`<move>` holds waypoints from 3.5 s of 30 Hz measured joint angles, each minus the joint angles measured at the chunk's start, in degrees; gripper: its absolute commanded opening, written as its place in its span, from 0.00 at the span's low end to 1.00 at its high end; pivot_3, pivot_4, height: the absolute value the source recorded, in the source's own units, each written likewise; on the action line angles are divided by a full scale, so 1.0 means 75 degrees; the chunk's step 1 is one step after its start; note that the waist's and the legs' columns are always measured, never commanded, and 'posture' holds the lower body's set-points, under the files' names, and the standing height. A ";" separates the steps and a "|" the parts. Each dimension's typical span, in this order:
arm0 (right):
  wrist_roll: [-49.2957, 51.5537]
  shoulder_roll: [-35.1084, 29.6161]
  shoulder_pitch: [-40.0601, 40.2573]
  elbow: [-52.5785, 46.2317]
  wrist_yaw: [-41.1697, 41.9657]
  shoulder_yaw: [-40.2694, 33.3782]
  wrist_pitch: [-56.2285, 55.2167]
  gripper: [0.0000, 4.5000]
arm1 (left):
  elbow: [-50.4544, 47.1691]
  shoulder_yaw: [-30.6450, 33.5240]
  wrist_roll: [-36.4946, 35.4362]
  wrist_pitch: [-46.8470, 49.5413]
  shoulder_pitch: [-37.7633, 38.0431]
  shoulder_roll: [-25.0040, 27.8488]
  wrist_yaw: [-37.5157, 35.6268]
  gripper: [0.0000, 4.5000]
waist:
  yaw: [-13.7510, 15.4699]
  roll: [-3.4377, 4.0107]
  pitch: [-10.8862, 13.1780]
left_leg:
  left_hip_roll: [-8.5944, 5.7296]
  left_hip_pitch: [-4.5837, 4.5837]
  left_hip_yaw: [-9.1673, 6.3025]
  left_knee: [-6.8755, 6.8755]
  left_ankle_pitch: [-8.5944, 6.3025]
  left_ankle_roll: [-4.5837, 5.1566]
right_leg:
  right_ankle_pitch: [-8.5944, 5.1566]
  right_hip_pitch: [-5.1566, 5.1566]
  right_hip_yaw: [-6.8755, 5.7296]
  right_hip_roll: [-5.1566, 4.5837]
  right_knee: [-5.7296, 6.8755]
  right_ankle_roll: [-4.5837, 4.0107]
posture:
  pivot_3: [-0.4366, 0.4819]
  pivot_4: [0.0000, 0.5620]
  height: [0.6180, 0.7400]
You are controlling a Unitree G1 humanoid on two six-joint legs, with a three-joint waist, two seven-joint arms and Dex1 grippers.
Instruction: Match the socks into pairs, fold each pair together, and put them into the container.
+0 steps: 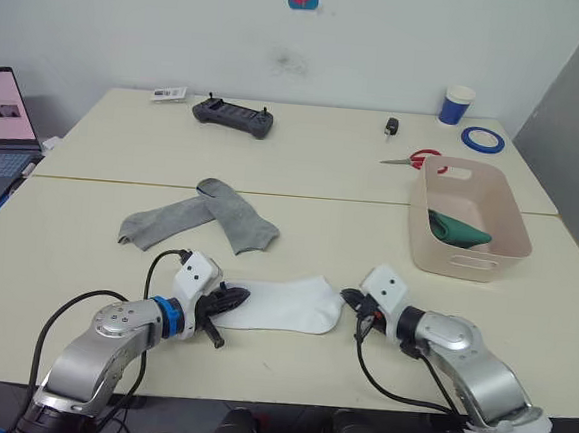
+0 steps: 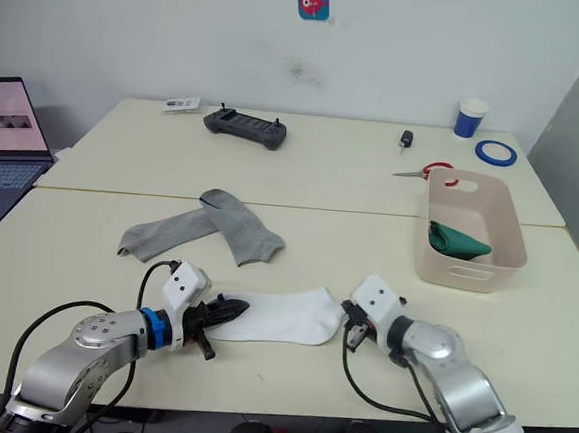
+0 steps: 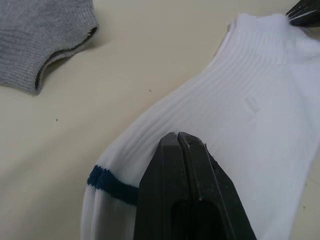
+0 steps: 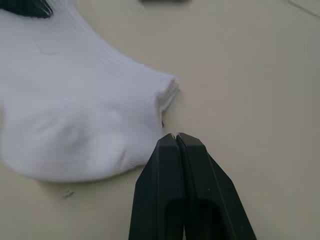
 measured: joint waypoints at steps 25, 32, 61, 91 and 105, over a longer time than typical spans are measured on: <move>-0.0339 0.1349 0.0706 0.0285 -0.1499 0.0210 0.0317 0.74 | 0.1161 -0.0449 0.0530 -0.1265 -0.0290 0.0231 -0.1221 0.00 | -0.0010 0.0013 -0.0015 | 0.0001 0.0015 0.0011 -0.0005 0.0000 0.0000 | -0.0001 0.0006 0.0008 0.0001 0.0001 -0.0001 | 0.48 0.27 1.00; -0.0502 0.1210 0.0741 0.0027 -0.1441 0.0799 0.0477 0.24 | 0.1122 -0.0378 0.0537 -0.1288 -0.0167 0.0289 -0.1221 0.00 | -0.0021 0.0016 -0.0070 | 0.0002 0.0022 0.0012 -0.0007 -0.0001 0.0001 | -0.0003 0.0008 0.0010 0.0001 0.0001 -0.0004 | 0.48 0.27 1.00; 0.1135 0.0549 -0.0353 -0.1050 -0.0377 -0.0069 0.1881 0.00 | 0.1199 -0.0681 0.0518 -0.0868 -0.0668 -0.0496 -0.0926 0.00 | -0.0022 0.0015 -0.0063 | 0.0003 0.0012 0.0002 -0.0005 0.0000 0.0002 | -0.0002 0.0005 0.0002 0.0009 0.0004 -0.0003 | 0.48 0.27 1.00; 0.0814 0.3276 -0.2534 0.2298 -0.0588 0.2085 0.1644 0.00 | 0.0660 0.0057 0.0163 -0.0866 0.0482 0.0504 -0.1385 0.00 | -0.0109 0.0029 -0.0067 | 0.0008 0.0021 0.0006 -0.0011 0.0000 0.0002 | -0.0002 0.0001 0.0006 0.0009 0.0007 -0.0007 | 0.48 0.27 1.00; 0.0473 0.3382 -0.2655 0.2546 -0.0364 0.2273 0.1408 0.63 | 0.0671 0.0860 -0.0124 -0.0627 0.0922 0.0962 -0.1432 0.00 | -0.0211 0.0033 -0.0065 | 0.0077 0.0029 0.0004 -0.0019 0.0000 0.0002 | 0.0002 -0.0003 0.0003 0.0037 0.0010 -0.0024 | 0.48 0.27 1.00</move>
